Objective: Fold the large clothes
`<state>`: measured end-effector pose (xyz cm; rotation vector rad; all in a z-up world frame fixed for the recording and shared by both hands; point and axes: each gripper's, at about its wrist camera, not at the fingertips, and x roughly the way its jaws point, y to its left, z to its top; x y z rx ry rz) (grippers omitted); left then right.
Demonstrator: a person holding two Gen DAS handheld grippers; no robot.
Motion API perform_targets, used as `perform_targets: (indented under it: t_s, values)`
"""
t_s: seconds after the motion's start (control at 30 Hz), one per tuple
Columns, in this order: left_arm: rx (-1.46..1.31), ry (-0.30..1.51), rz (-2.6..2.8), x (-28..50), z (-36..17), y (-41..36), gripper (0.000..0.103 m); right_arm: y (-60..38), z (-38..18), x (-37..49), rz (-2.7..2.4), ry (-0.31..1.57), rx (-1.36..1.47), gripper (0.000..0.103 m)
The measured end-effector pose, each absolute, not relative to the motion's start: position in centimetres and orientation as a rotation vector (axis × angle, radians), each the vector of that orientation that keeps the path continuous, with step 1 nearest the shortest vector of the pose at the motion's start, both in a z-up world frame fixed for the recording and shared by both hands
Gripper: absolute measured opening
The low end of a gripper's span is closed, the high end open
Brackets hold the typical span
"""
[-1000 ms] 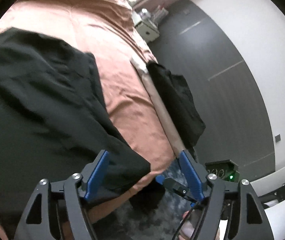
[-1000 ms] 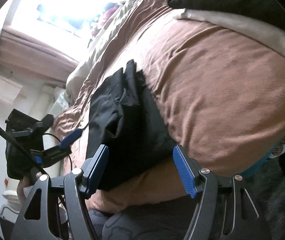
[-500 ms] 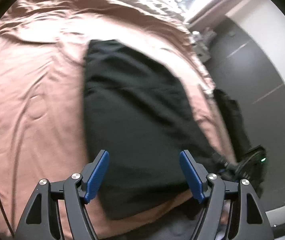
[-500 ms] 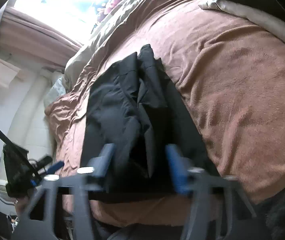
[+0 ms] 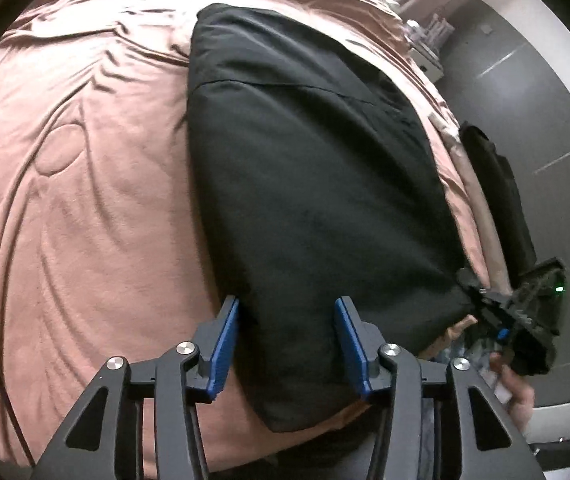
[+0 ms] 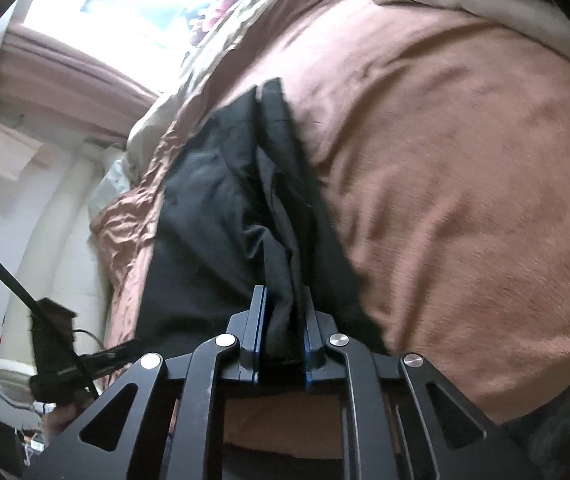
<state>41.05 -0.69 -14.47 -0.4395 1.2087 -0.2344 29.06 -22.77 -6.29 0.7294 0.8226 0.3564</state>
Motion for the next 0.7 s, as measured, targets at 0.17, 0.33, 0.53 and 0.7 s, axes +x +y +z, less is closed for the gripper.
perform_targets:
  t_s: [0.17,0.33,0.53,0.7]
  values:
    - [-0.412,1.213,-0.230,41.3,-14.6,-1.0,0.048,-23.8,-6.3,29.0,0.398,0.846,0.766,0.018]
    - [-0.410,1.211,-0.222,41.0,-14.8,-0.9,0.048,-24.2,-4.1,28.7,0.337,0.838,0.651,0.076]
    - [-0.440,1.215,-0.220,40.4,-15.1,-1.0,0.048,-23.3,-5.2,29.6,0.403,0.898,0.639,0.076]
    - [-0.422,1.200,-0.227,39.7,-15.1,-1.2,0.040,-23.4,-5.9,29.3,0.425,0.881,0.688,0.048]
